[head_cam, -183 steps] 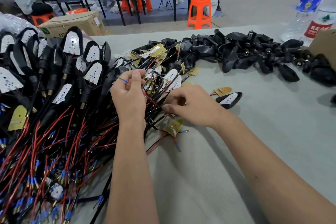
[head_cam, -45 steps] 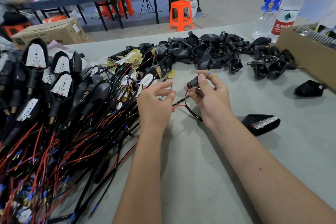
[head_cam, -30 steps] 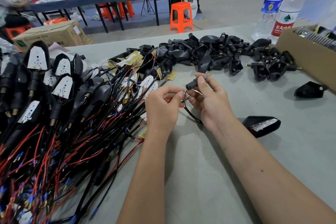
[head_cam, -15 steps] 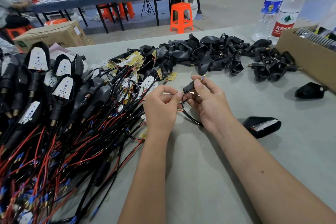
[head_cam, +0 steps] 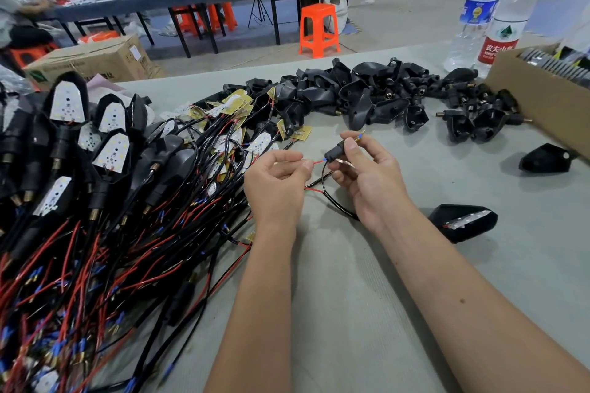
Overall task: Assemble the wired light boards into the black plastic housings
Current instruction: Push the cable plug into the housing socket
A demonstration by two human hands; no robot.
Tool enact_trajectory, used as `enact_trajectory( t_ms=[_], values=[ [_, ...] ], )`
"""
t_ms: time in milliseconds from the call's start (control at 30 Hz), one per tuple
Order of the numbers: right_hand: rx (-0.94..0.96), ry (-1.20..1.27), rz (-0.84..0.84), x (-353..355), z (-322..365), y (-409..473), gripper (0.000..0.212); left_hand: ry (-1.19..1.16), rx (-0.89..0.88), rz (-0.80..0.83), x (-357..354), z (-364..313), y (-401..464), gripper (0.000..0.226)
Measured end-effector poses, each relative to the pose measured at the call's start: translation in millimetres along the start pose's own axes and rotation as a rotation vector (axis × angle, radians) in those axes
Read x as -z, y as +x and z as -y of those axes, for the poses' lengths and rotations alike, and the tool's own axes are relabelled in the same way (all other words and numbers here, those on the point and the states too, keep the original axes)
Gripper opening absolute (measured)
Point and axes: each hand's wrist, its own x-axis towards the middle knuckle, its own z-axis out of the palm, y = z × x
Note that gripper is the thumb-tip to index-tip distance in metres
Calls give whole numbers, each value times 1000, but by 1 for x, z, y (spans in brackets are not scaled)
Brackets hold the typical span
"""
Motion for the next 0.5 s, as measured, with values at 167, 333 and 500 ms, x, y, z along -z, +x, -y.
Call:
enact_trajectory(
  t_ms=[167, 333, 500],
  values=[
    [-1, -33, 8, -4, -3, -3, 12, -14, 31, 19, -7, -1, -4, 12],
    [55, -18, -81, 0, 2, -1, 13, -82, 105, 43, -5, -4, -2, 5],
    [46, -1, -80, 0, 4, -1, 13, -36, 78, 67, -2, -3, -1, 6]
  ],
)
